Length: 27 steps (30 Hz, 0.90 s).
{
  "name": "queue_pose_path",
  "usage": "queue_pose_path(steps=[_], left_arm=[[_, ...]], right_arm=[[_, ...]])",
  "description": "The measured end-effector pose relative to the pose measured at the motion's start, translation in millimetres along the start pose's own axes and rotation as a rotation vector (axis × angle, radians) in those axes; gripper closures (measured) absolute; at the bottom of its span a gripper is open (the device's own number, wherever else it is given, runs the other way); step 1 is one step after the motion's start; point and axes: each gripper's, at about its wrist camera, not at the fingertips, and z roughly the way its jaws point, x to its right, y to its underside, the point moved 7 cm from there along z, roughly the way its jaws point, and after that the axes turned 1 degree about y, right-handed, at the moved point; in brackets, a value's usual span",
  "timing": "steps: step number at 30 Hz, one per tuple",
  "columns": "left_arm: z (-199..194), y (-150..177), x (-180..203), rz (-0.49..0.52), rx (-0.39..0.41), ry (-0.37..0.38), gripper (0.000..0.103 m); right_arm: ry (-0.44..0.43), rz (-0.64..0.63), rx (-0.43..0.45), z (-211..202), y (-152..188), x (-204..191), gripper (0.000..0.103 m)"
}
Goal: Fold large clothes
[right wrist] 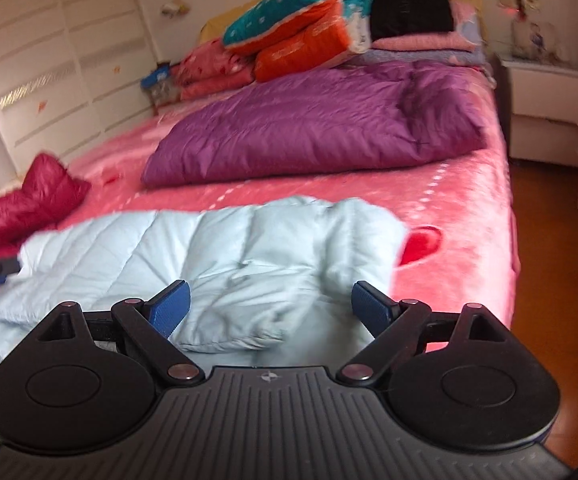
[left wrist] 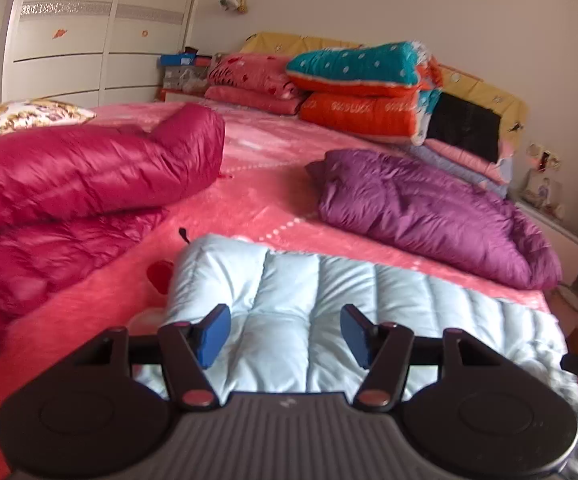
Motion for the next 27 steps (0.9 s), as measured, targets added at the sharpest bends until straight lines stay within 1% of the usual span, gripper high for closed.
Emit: queue_pose_path(steps=[4, 7, 11, 15, 17, 21, 24, 27], left_arm=[[-39.1, 1.7, -8.6, -0.017, -0.018, -0.007, 0.038], [-66.8, 6.9, -17.9, -0.03, -0.032, -0.034, 0.038], [-100.3, 13.2, -30.8, -0.043, -0.051, -0.07, 0.036], [-130.1, 21.0, -39.9, -0.05, -0.066, -0.081, 0.035], [-142.0, 26.1, -41.6, -0.051, -0.079, -0.076, 0.032], [-161.1, 39.1, -39.2, -0.04, -0.11, -0.053, 0.031], [-173.4, 49.2, -37.8, -0.036, -0.125, -0.036, 0.031], [-182.9, 59.0, -39.1, -0.043, -0.136, -0.021, 0.03]], right_arm=[[0.019, 0.13, 0.015, -28.0, 2.6, 31.9, 0.0], [0.046, 0.181, 0.04, -51.2, 6.6, 44.4, 0.0], [0.083, 0.179, 0.074, -80.4, 10.2, 50.5, 0.0], [0.103, 0.139, 0.094, -104.2, 14.8, 54.9, 0.0], [0.104, 0.126, 0.098, -115.2, 18.5, 55.5, 0.0], [0.096, 0.127, 0.087, -134.2, 25.2, 56.3, 0.0], [0.072, 0.12, 0.074, -146.6, 30.8, 52.5, 0.0], [0.041, 0.084, 0.046, -158.5, 38.6, 43.9, 0.0]])
